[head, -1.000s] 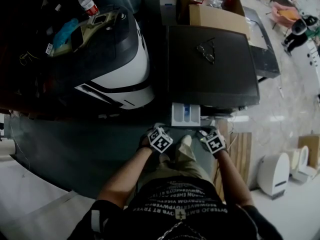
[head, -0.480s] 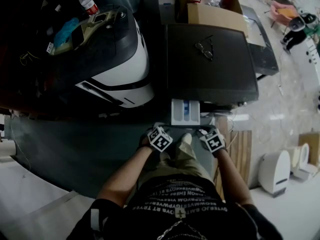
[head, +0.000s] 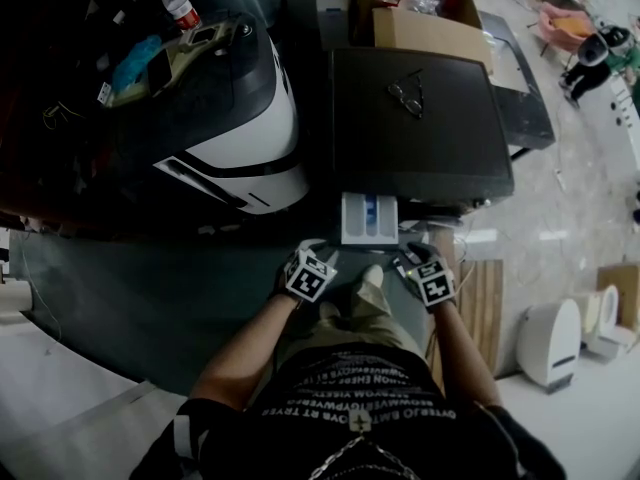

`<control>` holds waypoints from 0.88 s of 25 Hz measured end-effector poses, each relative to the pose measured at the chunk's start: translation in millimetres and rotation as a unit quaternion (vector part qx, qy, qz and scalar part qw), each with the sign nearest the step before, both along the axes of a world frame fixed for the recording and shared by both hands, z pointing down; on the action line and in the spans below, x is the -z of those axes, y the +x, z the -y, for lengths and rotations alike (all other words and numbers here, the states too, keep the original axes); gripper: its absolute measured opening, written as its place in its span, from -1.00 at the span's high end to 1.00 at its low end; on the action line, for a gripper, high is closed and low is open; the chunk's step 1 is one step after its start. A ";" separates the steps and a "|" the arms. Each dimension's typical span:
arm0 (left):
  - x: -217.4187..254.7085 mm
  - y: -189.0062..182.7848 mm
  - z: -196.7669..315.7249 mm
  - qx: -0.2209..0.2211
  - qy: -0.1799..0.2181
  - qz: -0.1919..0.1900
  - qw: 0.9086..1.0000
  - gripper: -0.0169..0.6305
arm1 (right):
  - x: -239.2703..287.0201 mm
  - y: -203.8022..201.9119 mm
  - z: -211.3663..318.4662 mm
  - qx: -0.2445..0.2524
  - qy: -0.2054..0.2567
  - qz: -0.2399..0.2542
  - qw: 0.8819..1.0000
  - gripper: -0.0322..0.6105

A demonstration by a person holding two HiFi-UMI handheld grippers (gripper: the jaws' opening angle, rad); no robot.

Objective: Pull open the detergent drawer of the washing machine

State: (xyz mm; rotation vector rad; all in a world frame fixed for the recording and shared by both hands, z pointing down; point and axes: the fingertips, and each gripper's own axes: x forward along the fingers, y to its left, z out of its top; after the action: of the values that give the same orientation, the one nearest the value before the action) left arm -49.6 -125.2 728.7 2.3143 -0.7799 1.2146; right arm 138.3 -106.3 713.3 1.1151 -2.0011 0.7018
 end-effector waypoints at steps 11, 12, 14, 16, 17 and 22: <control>159.8 1.6 25.9 0.075 0.182 -0.176 0.965 0.93 | 158.3 -16.4 26.5 -0.010 0.240 0.074 0.968 0.89; 173.4 0.3 28.7 0.077 0.198 -0.179 0.961 0.93 | 168.8 -18.8 27.5 -0.012 0.252 0.079 0.964 0.89; 197.8 -3.6 33.9 0.084 0.223 -0.185 0.954 0.93 | 188.3 -24.9 27.6 -0.010 0.269 0.086 0.959 0.89; 219.2 -8.4 36.5 0.089 0.242 -0.192 0.947 0.93 | 207.5 -32.6 23.0 0.003 0.276 0.088 0.957 0.89; 229.3 -10.7 36.8 0.090 0.250 -0.195 0.944 0.93 | 216.6 -35.8 20.3 0.008 0.280 0.090 0.956 0.89; 270.2 -21.9 29.5 0.090 0.279 -0.214 0.932 0.93 | 251.0 -47.8 9.2 0.012 0.304 0.105 0.947 0.89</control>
State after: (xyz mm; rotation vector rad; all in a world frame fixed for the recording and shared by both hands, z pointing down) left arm -71.5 -154.6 458.5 2.7231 -1.2502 0.4011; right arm 90.5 -115.5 462.2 1.4015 -2.5011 0.1823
